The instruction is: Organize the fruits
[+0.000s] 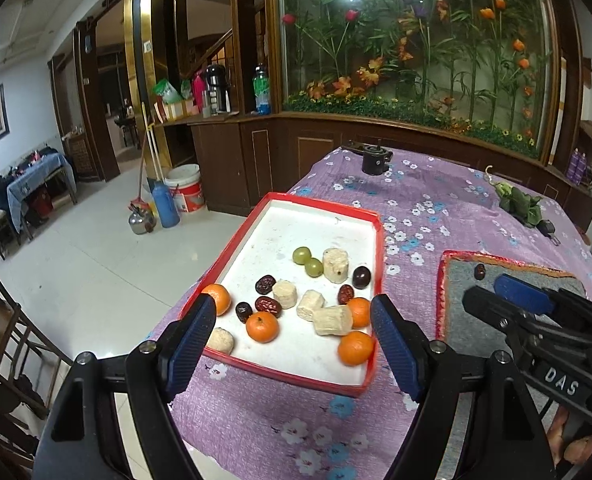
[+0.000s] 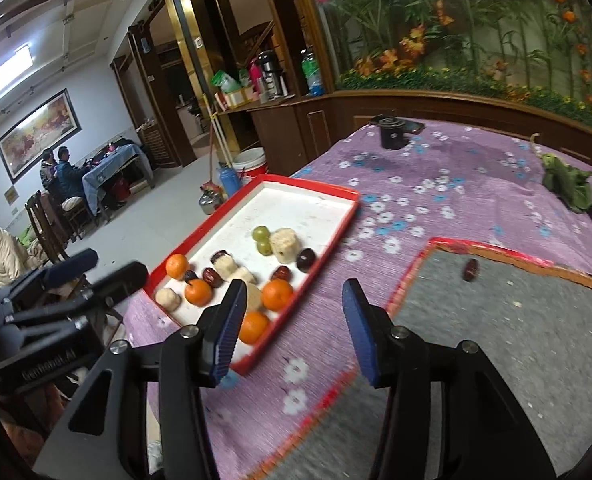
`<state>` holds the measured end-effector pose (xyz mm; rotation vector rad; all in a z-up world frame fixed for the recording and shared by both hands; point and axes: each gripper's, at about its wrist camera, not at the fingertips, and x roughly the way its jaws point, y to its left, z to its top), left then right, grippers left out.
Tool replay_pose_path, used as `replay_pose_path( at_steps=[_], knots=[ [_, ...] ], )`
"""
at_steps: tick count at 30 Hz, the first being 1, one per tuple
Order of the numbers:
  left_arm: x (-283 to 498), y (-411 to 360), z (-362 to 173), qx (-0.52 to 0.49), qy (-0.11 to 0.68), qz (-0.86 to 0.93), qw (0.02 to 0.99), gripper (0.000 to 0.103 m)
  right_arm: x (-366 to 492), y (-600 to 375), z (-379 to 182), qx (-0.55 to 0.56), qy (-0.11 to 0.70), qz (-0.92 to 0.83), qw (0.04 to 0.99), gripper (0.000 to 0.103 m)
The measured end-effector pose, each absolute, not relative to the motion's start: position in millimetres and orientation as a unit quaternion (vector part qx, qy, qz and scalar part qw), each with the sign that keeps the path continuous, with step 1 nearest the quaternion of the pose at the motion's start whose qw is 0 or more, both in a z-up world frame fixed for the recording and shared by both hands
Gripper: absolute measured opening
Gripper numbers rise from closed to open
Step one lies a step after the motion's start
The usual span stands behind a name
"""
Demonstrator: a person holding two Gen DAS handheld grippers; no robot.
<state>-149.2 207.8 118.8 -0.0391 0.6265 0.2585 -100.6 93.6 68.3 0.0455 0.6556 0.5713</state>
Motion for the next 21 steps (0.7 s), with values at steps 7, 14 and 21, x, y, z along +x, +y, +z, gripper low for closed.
replay_pose_path(
  at_steps=[7, 14, 21],
  knots=[
    [-159, 173, 128, 0.023, 0.284, 0.145, 0.948, 0.082, -124, 60, 71, 0.016, 0.292, 0.253, 0.922, 0.058],
    [-170, 138, 137, 0.065, 0.249, 0.155, 0.954, 0.088, -142, 32, 75, 0.020, 0.270, 0.235, 0.933, 0.061],
    [-172, 118, 140, 0.078, 0.238, 0.151, 0.956, 0.089, -150, 16, 74, 0.026, 0.259, 0.228, 0.938, 0.063]
  ],
)
